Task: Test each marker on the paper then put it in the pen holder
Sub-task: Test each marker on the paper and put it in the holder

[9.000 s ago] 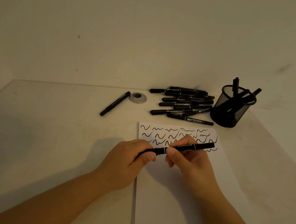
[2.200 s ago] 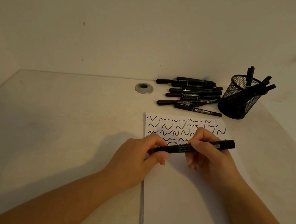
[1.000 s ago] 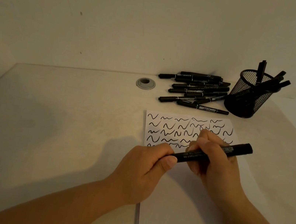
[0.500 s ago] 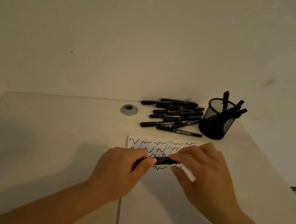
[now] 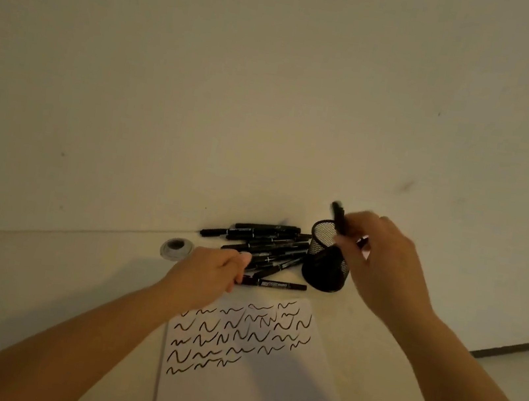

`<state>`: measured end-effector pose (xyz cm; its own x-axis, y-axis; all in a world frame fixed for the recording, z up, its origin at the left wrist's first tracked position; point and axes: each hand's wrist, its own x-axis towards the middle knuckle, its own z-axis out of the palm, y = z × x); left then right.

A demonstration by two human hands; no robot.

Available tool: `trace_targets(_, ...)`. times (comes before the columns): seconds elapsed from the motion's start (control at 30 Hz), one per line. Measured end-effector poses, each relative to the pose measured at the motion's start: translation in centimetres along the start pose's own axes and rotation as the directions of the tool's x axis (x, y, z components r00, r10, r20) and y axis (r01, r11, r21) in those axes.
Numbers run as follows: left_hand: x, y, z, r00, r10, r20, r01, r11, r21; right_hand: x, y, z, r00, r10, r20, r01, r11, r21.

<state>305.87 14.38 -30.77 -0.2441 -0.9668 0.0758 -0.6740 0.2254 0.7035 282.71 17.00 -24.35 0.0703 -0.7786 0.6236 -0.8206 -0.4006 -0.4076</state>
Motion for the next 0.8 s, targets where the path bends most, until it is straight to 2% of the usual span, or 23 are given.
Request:
trace_targets(0.1,4.3,-2.0,-0.8,0.987,-0.145,0.073,0.14,0.988,0.065,1.7,1.4,0.6,0.959,0.251,-0.134,-0.209,0.941,0.267)
trace_targets(0.2,7.6,-3.6,-1.3,0.977,-0.211,0.019,0.21,0.977,0.033,2.2,2.6,1.8,0.943,0.306,-0.127,-0.26,0.921,0.291)
trace_targets(0.33,11.0,-4.3,-1.1,0.99,-0.114,-0.084,0.131,0.963,0.234,2.6,4.2,3.1,0.942,0.331,-0.05,-0.312,0.922,0.231)
trace_targets(0.47,13.5,-4.7,0.1,1.0,0.017,0.005,-0.017,0.87,0.493,3.1,5.0,3.7,0.94,0.34,0.036,-0.341,0.927,0.155)
trace_targets(0.6,14.9,-4.6,1.9,0.992,0.119,0.041,-0.121,0.816,0.565,3.3,5.4,4.1,0.954,0.301,0.003,-0.299,0.947,0.118)
trace_targets(0.8,15.6,-4.7,3.7,0.987,0.164,-0.003,-0.119,0.731,0.672,3.4,6.1,5.0,0.971,0.228,0.072,-0.226,0.974,-0.027)
